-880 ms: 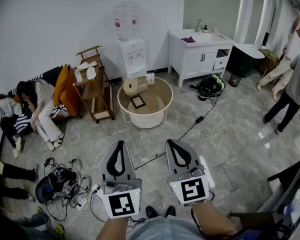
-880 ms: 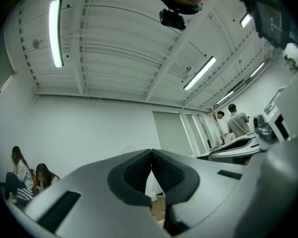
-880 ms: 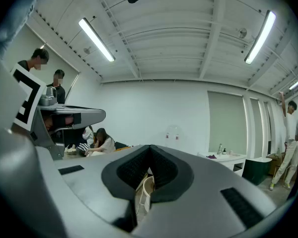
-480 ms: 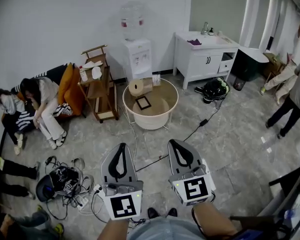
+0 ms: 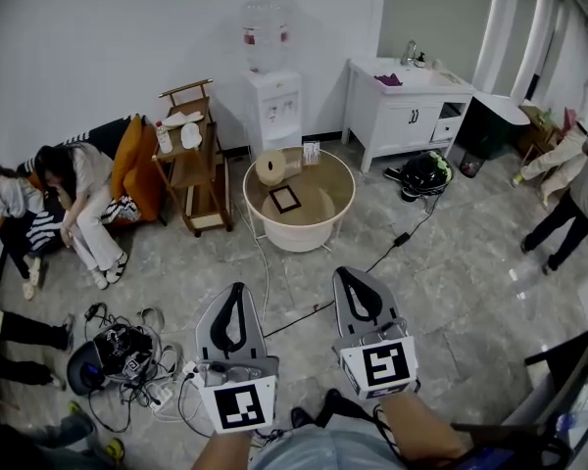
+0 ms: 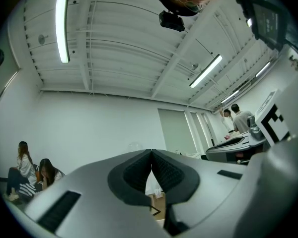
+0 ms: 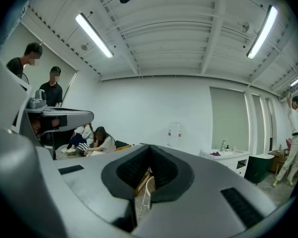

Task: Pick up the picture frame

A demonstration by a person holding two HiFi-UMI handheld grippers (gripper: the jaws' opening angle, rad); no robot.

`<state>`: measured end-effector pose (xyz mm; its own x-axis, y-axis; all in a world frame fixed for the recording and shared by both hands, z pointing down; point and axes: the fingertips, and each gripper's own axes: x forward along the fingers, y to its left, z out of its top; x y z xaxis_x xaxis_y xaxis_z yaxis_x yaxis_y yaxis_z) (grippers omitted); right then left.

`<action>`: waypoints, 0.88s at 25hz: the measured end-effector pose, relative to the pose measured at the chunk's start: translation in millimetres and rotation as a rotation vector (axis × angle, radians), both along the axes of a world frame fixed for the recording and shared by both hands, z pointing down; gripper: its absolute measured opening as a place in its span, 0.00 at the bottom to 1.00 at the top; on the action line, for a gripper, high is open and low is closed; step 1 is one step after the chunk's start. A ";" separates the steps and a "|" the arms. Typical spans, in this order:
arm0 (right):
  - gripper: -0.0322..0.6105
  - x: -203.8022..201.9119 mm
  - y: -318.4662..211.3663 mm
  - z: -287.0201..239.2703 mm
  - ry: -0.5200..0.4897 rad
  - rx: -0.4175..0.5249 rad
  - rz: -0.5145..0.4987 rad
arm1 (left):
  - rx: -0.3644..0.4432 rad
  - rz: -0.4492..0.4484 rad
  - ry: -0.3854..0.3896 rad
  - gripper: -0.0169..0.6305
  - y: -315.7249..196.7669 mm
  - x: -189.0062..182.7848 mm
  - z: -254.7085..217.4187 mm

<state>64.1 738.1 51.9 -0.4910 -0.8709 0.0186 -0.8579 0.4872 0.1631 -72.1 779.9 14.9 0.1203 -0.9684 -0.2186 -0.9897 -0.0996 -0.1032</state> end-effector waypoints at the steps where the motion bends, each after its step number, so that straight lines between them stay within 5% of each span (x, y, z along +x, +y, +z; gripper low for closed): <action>1: 0.07 1.2 -4.7 0.7 0.002 -0.004 0.004 | -0.004 0.003 0.000 0.05 -4.1 1.2 0.9; 9: 0.07 2.7 -67.9 20.7 -0.014 -0.028 0.026 | -0.042 0.022 -0.020 0.05 -71.0 2.6 24.8; 22: 0.07 34.8 -311.6 36.9 -0.094 -0.036 0.063 | -0.079 0.055 -0.105 0.05 -311.8 34.2 31.0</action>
<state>98.9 426.4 88.9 -0.4366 -0.8996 0.0069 -0.8976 0.4361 0.0637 -37.9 468.1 45.9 0.1915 -0.9735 -0.1249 -0.9666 -0.1650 -0.1961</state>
